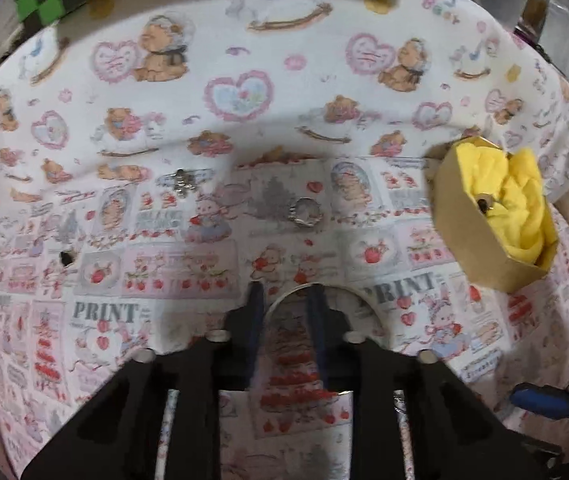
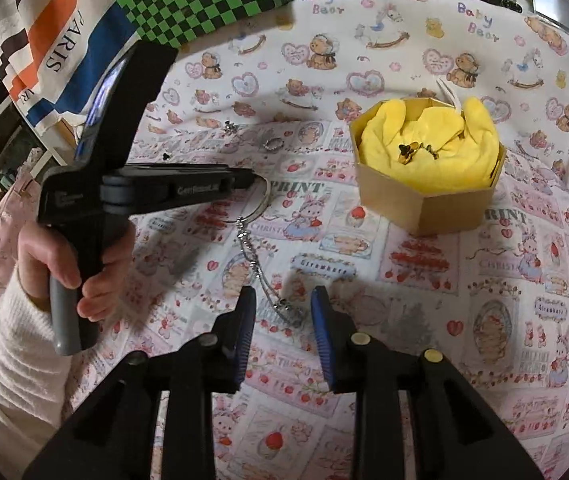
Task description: Organize jewelry
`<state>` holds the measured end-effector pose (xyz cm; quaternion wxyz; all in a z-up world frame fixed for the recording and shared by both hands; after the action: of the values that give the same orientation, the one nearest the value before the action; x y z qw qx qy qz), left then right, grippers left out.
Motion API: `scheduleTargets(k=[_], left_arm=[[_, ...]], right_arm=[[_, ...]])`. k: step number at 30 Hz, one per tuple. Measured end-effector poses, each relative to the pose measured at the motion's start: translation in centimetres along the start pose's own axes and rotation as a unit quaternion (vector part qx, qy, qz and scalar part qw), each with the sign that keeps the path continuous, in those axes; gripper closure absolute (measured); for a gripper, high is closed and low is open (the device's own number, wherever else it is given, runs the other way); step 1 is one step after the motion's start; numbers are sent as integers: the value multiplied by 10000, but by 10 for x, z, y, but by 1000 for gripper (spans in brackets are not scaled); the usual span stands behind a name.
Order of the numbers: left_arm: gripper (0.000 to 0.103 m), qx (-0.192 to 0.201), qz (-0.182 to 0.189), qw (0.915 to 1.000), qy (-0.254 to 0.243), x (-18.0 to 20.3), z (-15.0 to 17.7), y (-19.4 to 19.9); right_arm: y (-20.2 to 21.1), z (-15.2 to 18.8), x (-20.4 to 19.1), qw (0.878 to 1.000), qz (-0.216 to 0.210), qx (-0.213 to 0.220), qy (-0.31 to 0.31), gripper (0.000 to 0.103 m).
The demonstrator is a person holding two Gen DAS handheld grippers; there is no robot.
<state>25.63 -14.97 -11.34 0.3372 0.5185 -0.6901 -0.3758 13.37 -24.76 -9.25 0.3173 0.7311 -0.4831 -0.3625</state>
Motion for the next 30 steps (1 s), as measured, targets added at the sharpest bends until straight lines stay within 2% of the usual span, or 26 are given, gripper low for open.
scheduleTargets(k=[3,7,11,16,19,23,25,27,28,29,30], left_arm=[[101,-120,-62,9992,370,-9,10,9],[101,-334,199,9927,1146,-23,37,28],[100,-418,429,9863,1539,-30,60,42],[98,-313,444,9936,986,-15,57,44],[89,-291,468,9953,794,-10,49,40],[72,-228,388,9987,249,3,39,25],[71,-196,241,9995,77,9,38,19],[74,-138,-30,9998,-155,12,38,17],[81,-79,-109,9997,-216,14,37,17],[95,-54,-144,9995,-276,15,37,17],[101,-64,-196,9993,-327,16,37,18]], right_arm=[[0,2,4,10000,66,-58,32,76],[0,2,6,9999,92,-45,57,76],[4,-3,3,9998,31,167,130,76],[4,-5,5,9996,61,258,76,75],[6,-6,8,9996,47,277,8,75],[7,-6,10,9996,31,291,-4,75],[8,-6,11,9996,21,278,-30,75],[9,-4,13,9996,1,258,-77,75],[9,-4,13,9996,-26,251,-107,75],[10,-4,13,9996,-44,250,-118,75],[11,-3,13,9996,-39,255,-115,75]])
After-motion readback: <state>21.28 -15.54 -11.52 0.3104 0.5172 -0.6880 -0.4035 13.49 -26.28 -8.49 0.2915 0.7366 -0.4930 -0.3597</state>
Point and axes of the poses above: each gripper's, at about its wrist camera, not at the fingertips, and y roughly against the way its jaws point, x to its right, z to its underside, the point moved 8 cm from there along -y, roughly the way its jaws point, and after that the axes turned 7 degrees about y, right-handed, at the moved point
